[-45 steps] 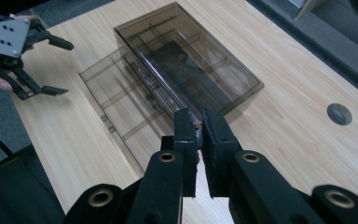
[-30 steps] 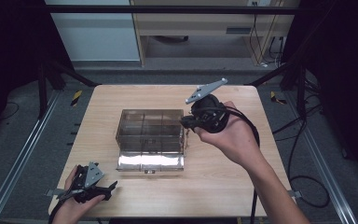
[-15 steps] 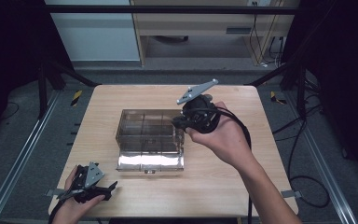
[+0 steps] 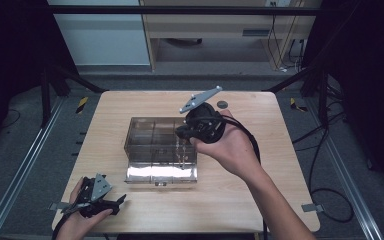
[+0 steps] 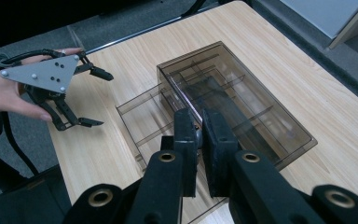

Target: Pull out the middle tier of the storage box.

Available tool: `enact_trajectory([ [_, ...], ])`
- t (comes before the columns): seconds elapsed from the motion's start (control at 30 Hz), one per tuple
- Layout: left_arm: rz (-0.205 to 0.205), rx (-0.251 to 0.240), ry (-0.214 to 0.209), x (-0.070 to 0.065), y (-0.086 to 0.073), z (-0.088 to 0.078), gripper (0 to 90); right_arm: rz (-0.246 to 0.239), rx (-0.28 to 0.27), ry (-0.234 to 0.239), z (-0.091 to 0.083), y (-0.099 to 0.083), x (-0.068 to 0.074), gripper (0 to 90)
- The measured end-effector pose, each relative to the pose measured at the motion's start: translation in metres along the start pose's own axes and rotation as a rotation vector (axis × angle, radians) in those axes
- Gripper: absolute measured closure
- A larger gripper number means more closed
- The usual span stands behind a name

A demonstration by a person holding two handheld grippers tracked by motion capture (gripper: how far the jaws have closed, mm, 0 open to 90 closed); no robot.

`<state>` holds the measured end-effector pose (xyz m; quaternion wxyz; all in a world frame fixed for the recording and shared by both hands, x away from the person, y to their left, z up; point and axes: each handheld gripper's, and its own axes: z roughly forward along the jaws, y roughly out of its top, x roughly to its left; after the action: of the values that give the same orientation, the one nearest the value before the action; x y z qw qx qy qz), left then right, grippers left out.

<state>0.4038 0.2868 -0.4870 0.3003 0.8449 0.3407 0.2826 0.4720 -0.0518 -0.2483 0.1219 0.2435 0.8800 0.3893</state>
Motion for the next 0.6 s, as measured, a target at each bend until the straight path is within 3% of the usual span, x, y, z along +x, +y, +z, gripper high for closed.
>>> enact_trajectory([
  [0.6, 0.002, 0.002, 0.001, 0.000, 0.000, 0.000, 5.4, -0.008, 0.004, 0.021, 0.016, 0.000, 0.003, 85.3],
])
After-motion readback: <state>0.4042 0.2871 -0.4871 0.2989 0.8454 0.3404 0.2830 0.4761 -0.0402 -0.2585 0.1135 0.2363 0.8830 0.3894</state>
